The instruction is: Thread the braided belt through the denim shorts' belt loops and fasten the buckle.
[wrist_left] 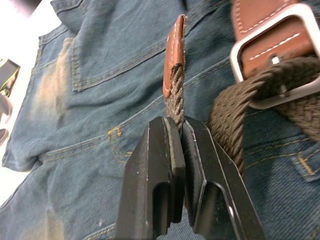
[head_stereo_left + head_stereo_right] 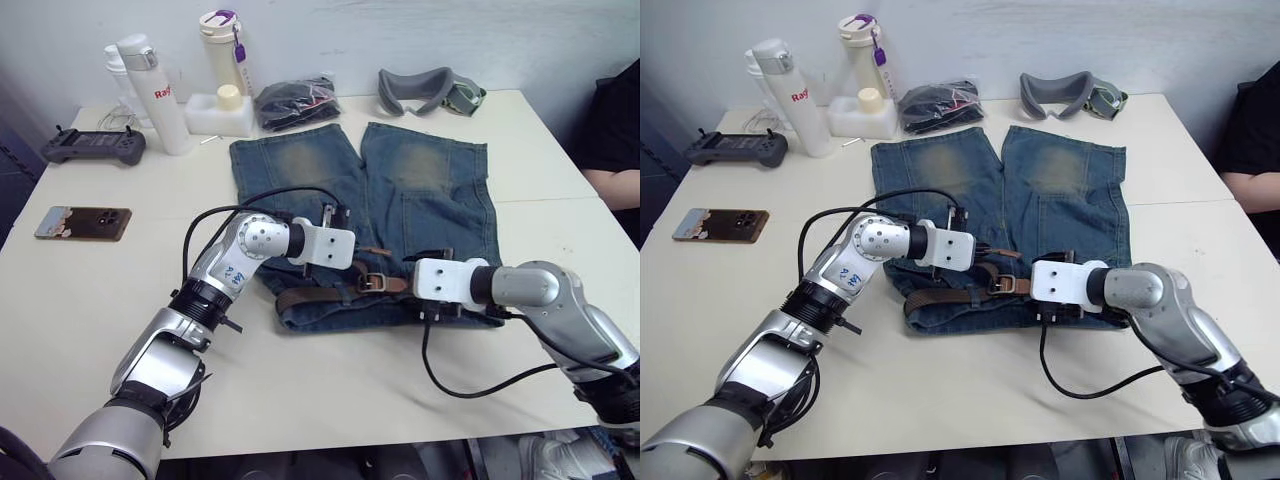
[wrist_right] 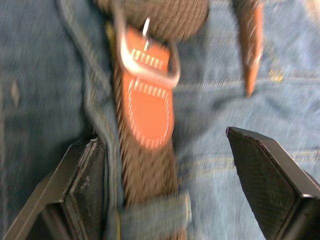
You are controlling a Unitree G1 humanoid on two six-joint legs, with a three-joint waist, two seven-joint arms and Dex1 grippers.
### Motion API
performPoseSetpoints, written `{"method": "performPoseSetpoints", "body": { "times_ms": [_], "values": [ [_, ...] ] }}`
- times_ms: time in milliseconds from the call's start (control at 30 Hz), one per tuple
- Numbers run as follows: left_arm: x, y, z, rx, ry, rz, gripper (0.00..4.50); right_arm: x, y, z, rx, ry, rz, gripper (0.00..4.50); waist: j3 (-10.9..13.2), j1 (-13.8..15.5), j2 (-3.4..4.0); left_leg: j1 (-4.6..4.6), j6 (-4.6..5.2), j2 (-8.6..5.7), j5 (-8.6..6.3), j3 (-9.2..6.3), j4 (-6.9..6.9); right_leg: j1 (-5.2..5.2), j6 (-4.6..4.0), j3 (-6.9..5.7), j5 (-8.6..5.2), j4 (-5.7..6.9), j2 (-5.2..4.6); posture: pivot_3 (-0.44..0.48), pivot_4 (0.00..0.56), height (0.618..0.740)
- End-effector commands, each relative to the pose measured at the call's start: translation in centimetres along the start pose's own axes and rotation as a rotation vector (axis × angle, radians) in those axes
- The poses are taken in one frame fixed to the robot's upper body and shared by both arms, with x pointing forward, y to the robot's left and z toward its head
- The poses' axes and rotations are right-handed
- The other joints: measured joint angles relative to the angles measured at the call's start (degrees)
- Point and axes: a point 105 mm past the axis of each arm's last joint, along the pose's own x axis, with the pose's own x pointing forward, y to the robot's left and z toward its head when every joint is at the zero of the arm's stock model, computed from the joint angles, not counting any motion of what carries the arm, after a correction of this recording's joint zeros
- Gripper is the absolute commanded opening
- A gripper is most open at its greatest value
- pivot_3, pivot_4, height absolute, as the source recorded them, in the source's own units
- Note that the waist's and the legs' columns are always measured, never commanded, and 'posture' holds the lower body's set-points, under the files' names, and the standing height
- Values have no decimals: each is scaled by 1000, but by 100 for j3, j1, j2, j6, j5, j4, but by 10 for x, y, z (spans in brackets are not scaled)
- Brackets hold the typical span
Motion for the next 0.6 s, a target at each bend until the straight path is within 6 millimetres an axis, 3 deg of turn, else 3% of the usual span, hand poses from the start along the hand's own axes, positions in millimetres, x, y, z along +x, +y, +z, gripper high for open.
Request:
{"method": "performPoseSetpoints", "body": {
  "times_ms": [33, 100, 300, 600],
  "values": [
    [-5, -5, 5, 5, -40, -70, 0, -2, -7, 7, -25, -26, -45, 3536, 0, -2, 0, 0, 0, 0, 0, 0, 1, 1, 0, 0, 0, 0, 0, 0, 150, 740],
    [-9, -6, -1, -25, -35, -95, 0, 0, -5, 9, -12, -43, -45, 2970, 0, -15, 0, 0, 1, 0, 1, 1, 2, 1, 0, 1, 0, 3, 0, 0, 150, 740],
    [-22, 12, -21, 11, 42, -91, 0, 1, -6, 5, 5, -38, -77, 88, 0, -12, 0, 4, 17, -3, 3, -5, 6, 0, -3, 1, 1, 27, 1, 0, 150, 740],
    [-13, 11, -14, 31, -2, -108, 0, 2, -21, 6, 20, -38, -199, 26, 0, -18, 0, 8, 19, -4, 10, -13, 7, -2, -6, 0, 2, 44, 2, 0, 150, 740]
  ]
}}
